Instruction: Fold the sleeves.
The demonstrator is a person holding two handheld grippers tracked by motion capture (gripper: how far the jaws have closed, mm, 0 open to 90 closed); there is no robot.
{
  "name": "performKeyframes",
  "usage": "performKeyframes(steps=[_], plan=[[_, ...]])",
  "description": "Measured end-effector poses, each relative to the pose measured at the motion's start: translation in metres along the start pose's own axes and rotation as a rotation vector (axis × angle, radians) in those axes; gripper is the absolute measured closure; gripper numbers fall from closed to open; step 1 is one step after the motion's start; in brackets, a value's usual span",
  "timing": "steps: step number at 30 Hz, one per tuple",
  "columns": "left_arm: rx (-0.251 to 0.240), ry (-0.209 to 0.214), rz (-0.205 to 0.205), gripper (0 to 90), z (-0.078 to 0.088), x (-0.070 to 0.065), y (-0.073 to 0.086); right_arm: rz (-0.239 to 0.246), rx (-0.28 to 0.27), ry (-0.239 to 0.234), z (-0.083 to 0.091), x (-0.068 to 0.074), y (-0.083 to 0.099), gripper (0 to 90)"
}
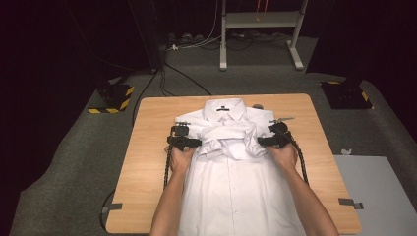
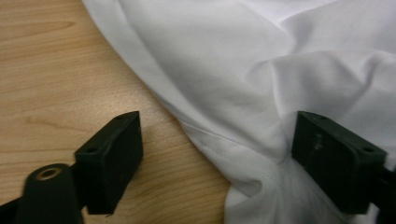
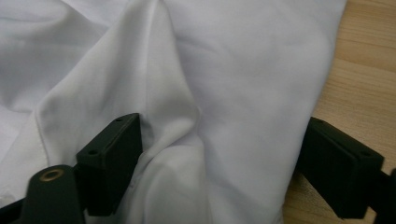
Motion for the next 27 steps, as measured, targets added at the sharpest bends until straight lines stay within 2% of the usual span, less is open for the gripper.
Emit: performKeyframes(steps=[4, 11, 15, 20, 27], plan=[[-0.014, 0.015, -0.026, 31.0, 0.003, -0.005, -0.002, 0.021, 0.004, -0.012, 0.001, 0.003, -0.001, 32.6], [-0.015, 0.067, -0.08, 67.0, 0.008, -0.017, -0.007, 0.043, 0.042, -0.074, 0.001, 0.011, -0.004, 63.9], [0.004, 0.101, -0.094, 82.3, 0.009, -0.02, -0.01, 0.061, 0.061, -0.084, 0.001, 0.013, -0.005, 72.4], [0.003, 0.129, -0.096, 86.3, 0.008, -0.018, -0.01, 0.096, 0.059, -0.083, 0.004, 0.012, -0.006, 80.5], [-0.062, 0.171, -0.098, 86.8, 0.025, -0.014, -0.014, 0.129, 0.016, -0.102, 0.022, 0.014, -0.008, 83.0]])
Point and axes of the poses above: each handheld gripper's, and its own axes: z roughly backward along the jaws, y roughly out of its underside, x roughly to its left, the point moved 4 cm from there along -z, roughly forward along the jaws, and after that the axes turned 15 degrees about -y, right-handed, at the moved point
